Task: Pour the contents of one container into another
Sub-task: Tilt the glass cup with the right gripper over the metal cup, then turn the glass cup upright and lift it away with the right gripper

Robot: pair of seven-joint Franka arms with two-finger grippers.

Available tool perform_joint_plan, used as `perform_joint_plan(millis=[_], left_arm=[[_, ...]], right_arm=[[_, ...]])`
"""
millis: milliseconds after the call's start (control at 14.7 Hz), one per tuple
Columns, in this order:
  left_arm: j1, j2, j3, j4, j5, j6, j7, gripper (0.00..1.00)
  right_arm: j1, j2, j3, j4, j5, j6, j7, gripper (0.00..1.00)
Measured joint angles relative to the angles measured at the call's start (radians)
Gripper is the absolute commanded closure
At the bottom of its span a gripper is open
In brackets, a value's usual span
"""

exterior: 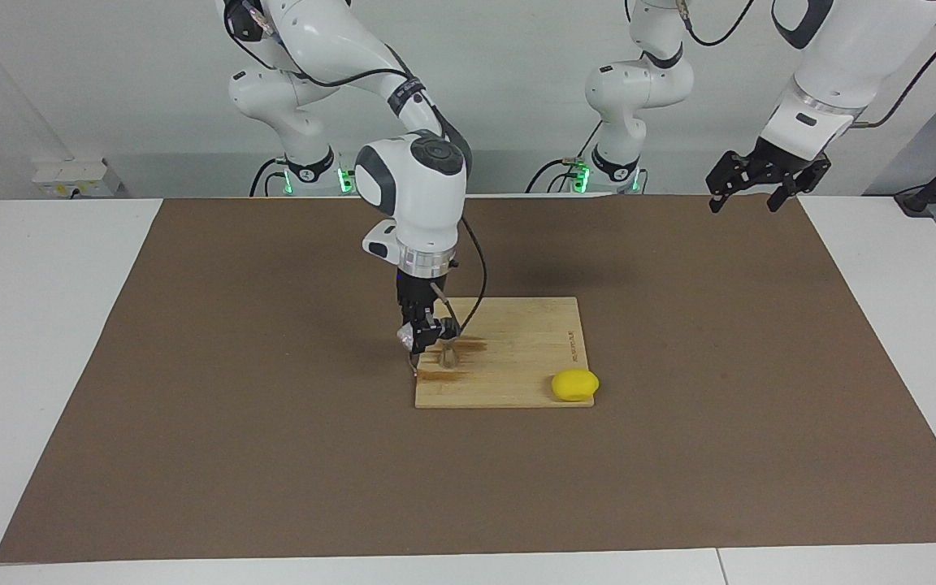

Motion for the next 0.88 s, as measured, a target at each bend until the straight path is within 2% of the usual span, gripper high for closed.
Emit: perform_joint_plan(millis=[884], left_arm=[[0.0, 0.0, 0.0, 0.0, 0.0, 0.0, 0.0, 0.0]], right_arm=[[0.003, -0.001, 0.0, 0.038, 0.004, -0.038, 0.001, 1.0]])
